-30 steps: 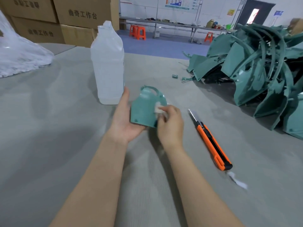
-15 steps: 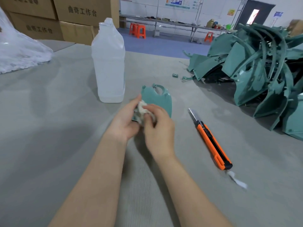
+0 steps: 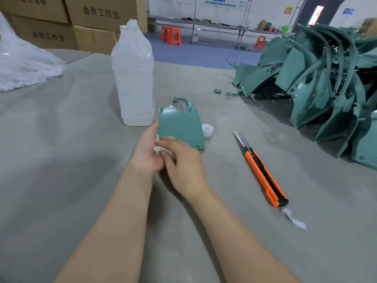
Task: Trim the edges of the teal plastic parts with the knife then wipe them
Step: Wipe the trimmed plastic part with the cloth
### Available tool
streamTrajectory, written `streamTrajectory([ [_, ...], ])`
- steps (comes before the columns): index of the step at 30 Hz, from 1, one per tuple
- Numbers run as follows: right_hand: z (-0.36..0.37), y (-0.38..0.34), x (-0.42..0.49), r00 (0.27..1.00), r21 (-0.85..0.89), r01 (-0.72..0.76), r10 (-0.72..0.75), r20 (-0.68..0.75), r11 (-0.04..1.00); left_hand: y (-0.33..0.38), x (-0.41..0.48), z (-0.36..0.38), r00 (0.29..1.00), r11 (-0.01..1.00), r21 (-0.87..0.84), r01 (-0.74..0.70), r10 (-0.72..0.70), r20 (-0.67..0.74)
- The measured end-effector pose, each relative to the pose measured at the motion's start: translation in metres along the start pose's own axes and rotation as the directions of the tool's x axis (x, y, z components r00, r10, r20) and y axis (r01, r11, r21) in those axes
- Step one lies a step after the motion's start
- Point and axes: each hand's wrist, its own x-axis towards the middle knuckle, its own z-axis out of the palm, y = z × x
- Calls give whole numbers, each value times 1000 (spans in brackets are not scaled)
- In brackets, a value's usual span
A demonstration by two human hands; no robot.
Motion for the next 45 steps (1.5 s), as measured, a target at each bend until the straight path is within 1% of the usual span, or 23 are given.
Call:
streamTrajectory([
  [1, -4, 6, 2, 1000, 2, -19, 19, -1, 1000, 0, 0, 1, 1000, 1000, -23, 5, -5, 2],
  [3, -12, 22, 5, 988, 13, -133, 134, -82, 991, -2, -1, 5, 1000, 999, -41, 16, -15, 24],
  [6, -23, 39, 8, 924, 55, -322, 326, -198, 945, -4, 0, 7, 996, 999, 48, -18, 14, 88],
  [9, -30, 38, 14, 868, 155, -377, 406, -285, 913, -7, 0, 11, 995, 999, 41, -34, 30, 99],
  [10, -31, 30, 14, 871, 202, -340, 389, -301, 918, -7, 1, 12, 996, 999, 24, -29, 27, 81],
  [11, -29, 21, 11, 899, 210, -286, 337, -279, 935, -8, 1, 14, 998, 1000, 20, -18, 16, 65],
  [13, -16, 2, 3, 976, 79, -165, 174, -133, 983, -8, 2, 12, 998, 999, 47, -8, 6, 58],
  [14, -10, -2, 0, 991, 24, -111, 112, -68, 994, -6, 2, 9, 998, 998, 56, -12, 8, 68],
  [16, -9, -3, 1, 998, 23, -60, 61, -17, 998, -3, 2, 3, 996, 999, 49, -17, 12, 89],
  [20, -11, 6, 9, 996, -12, -71, 70, -46, 997, -6, 2, 7, 999, 999, 24, -34, 33, 44],
  [22, -15, 20, 14, 975, -64, -183, 173, -136, 981, -8, 1, 11, 999, 1000, 3, -17, 17, 49],
  [25, -28, 41, 17, 890, -129, -426, 389, -239, 896, -10, -4, 15, 995, 996, 81, 25, -33, 91],
  [26, -27, 35, 16, 892, -116, -410, 371, -259, 905, -10, -5, 15, 994, 994, 106, 26, -37, 100],
  [29, -6, 3, 5, 976, -35, -115, 106, -191, 993, -9, -7, 17, 996, 996, 91, 7, -15, 86],
  [30, -3, 0, 5, 985, -4, -71, 69, -155, 997, -8, -8, 17, 997, 997, 81, 3, -9, 74],
  [32, -10, 16, 11, 986, -17, -108, 105, -131, 994, -6, -11, 17, 999, 997, 78, -14, 11, 45],
  [33, -16, 29, 14, 972, -46, -177, 167, -163, 983, -5, -12, 16, 998, 996, 85, -26, 21, 50],
  [35, -29, 51, 17, 902, -54, -377, 353, -247, 925, -3, -13, 16, 996, 988, 150, -38, 26, 84],
  [37, -35, 61, 20, 846, 1, -461, 440, -300, 887, 2, -15, 16, 997, 978, 208, -34, 18, 76],
  [40, -48, 70, 25, 784, 91, -481, 474, -401, 872, 15, -18, 10, 998, 968, 250, -16, -2, 70],
  [42, -61, 72, 27, 734, 147, -482, 490, -470, 864, 23, -20, 4, 991, 964, 265, -23, -13, 133],
  [44, -70, 70, 26, 683, 332, -451, 560, -469, 828, 27, -22, 2, 983, 954, 298, -33, -22, 180],
  [45, -75, 66, 27, 682, 488, -410, 614, -397, 771, 28, -23, 2, 983, 951, 308, -33, -25, 184],
])
